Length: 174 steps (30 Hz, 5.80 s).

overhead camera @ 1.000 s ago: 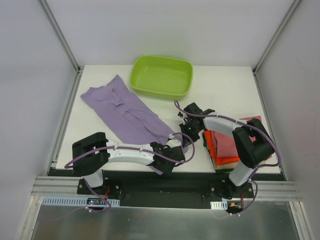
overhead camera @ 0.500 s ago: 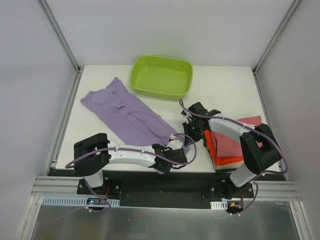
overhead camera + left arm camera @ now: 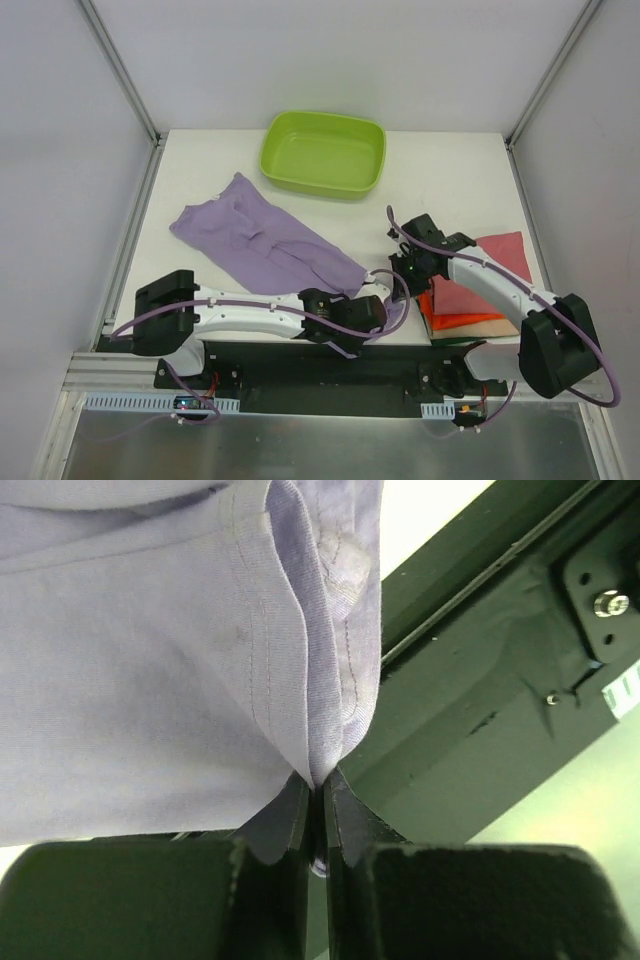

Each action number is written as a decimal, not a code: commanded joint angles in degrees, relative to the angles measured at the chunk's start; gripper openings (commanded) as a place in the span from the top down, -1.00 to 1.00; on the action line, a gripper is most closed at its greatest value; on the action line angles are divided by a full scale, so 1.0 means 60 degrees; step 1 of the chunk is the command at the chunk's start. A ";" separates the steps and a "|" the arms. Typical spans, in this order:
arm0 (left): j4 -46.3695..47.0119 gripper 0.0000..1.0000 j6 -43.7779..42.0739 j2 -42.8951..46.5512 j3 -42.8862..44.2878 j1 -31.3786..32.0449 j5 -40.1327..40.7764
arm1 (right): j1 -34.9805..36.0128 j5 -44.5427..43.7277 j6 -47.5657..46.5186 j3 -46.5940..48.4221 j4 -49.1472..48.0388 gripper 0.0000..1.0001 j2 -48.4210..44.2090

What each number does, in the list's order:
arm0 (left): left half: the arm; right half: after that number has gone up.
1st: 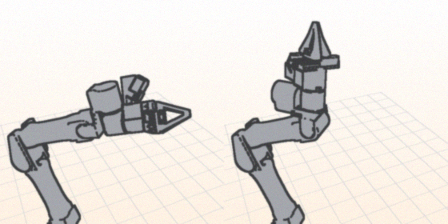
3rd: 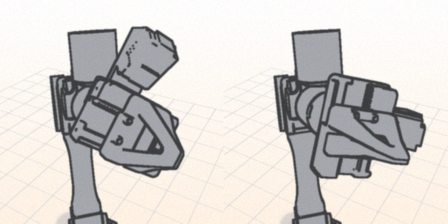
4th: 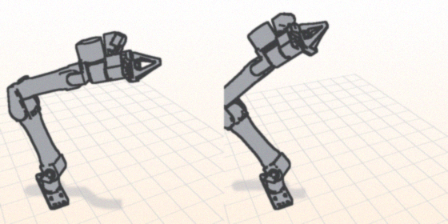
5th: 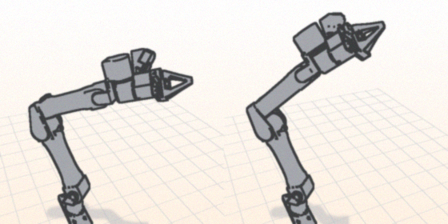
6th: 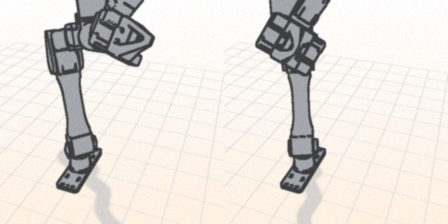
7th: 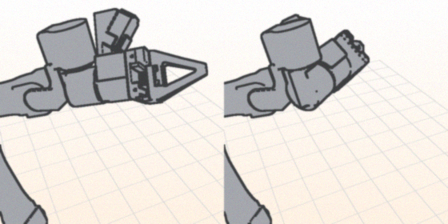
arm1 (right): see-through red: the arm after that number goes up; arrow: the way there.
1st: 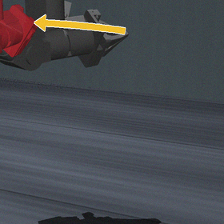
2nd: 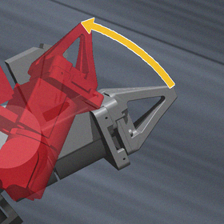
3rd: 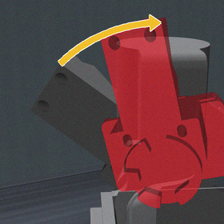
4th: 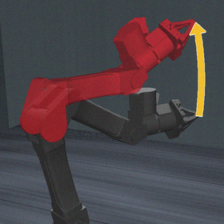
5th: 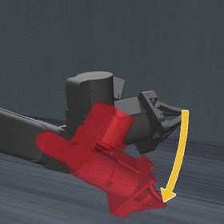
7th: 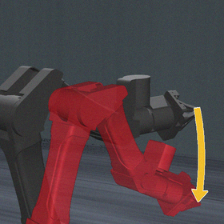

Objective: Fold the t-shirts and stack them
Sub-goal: Fold the folded rectangular tshirt in 1/3 of the way, then grab one side of the 2/3 rectangular tshirt with both arms

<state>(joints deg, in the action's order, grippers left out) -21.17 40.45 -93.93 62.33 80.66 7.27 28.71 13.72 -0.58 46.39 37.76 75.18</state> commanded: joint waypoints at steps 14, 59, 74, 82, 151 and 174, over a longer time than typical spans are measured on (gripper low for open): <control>-0.0016 1.00 0.0656 0.4022 -0.2636 -0.2206 0.1131 | 0.1279 -0.0059 0.1078 0.3442 -0.0666 0.99 0.1399; -0.1613 -0.95 -0.0574 0.4329 -0.2434 -0.8698 0.2495 | 0.2056 -0.0279 0.0581 1.1680 -0.1063 -0.91 0.8567; 0.1418 -0.98 -0.0516 0.5183 -0.4411 -0.8683 -0.2165 | 0.2275 0.1448 0.1590 0.5600 -0.3729 -0.92 0.5121; 0.0338 -0.98 -0.0076 0.4434 -0.4513 -0.8800 -0.0263 | 0.2203 0.1010 0.1562 0.4881 -0.3481 -0.92 0.5634; -0.0267 -0.98 -0.2462 0.2820 -0.0878 -0.7443 0.0928 | 0.0181 -0.3240 0.1311 -0.1272 -0.3801 -0.92 -0.3009; -0.0397 -0.16 -0.1263 0.2618 -0.3414 -0.3059 0.0972 | 0.0195 0.0335 0.3729 0.0573 -0.4784 -0.92 0.1326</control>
<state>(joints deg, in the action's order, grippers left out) -21.89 33.45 -77.17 42.48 60.93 11.73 29.85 12.69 18.55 46.50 11.79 80.77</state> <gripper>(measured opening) 0.611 0.958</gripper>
